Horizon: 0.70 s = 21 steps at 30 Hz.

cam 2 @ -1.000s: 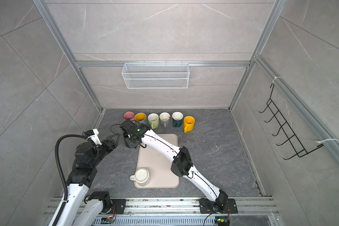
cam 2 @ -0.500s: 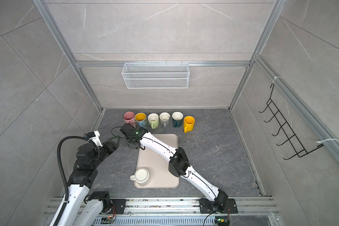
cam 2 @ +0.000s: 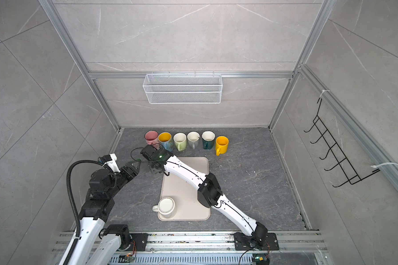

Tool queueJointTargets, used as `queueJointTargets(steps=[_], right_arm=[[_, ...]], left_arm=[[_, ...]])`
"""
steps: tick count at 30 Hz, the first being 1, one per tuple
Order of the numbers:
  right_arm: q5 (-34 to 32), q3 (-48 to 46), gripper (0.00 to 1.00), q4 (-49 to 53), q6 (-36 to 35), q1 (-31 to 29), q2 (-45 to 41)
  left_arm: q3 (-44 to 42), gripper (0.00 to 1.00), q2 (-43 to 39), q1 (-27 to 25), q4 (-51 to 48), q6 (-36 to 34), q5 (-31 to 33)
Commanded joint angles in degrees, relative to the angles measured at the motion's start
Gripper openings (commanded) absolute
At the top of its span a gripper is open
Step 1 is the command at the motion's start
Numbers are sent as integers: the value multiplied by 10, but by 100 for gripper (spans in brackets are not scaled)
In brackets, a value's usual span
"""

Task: Turn the mug right side up
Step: 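Carry the black mug with the right gripper beside the pink mug and lower it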

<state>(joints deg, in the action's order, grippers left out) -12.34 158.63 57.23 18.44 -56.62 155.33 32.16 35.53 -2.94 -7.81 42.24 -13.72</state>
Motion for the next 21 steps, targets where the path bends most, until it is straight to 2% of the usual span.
queueJointTargets(steps=[1,4,21], right_arm=[[-22,30,2,-43,12,-4,4],[-23,31,8,-45,12,-3,6],[-21,31,17,-47,14,-3,15]], left_arm=[[-1,67,-7,2,7,1,-5],[-2,67,-8,2,7,0,-5],[-5,67,-7,2,12,0,-5]])
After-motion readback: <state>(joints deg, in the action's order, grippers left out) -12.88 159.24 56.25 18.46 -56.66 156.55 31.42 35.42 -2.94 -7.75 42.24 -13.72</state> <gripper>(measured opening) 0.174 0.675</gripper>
